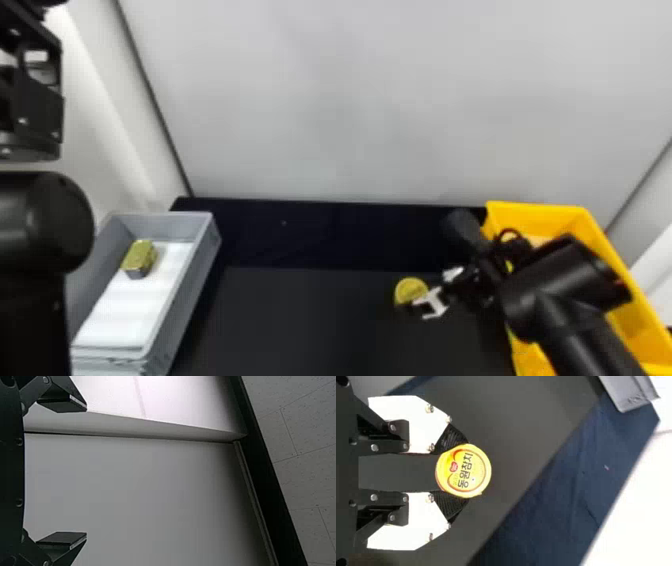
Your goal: Pick up the round yellow can and place it in the yellow rectangular box
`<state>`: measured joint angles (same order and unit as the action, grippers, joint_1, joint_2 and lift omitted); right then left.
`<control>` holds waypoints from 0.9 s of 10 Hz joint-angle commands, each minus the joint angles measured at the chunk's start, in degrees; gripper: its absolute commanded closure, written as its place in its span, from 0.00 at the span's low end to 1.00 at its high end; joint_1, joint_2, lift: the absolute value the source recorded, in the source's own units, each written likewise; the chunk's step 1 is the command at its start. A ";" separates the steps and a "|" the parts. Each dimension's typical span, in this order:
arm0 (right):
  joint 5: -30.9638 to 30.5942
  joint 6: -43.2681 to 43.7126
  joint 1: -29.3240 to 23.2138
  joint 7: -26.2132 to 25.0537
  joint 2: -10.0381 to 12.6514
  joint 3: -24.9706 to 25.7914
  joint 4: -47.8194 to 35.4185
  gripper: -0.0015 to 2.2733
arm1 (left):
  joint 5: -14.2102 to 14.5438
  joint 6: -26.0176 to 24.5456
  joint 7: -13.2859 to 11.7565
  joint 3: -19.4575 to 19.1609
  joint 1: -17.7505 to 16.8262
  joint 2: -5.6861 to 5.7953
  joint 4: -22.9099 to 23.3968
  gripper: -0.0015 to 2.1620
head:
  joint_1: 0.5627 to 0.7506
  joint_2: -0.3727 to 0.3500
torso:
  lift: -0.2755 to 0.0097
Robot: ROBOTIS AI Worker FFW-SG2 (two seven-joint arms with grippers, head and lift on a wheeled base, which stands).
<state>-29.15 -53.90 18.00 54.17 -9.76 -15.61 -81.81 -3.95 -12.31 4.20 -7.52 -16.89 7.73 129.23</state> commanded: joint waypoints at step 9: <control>-10.51 -3.25 2.04 0.09 -9.13 19.48 -9.07 0.37 | -0.27 -1.94 -0.15 0.23 -0.60 1.33 0.67 0.07 | 0.53 0.59 | 1.00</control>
<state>-38.75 -57.17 20.50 54.25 -17.84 1.38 -90.84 -4.13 -13.99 4.06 -7.48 -17.27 8.98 129.88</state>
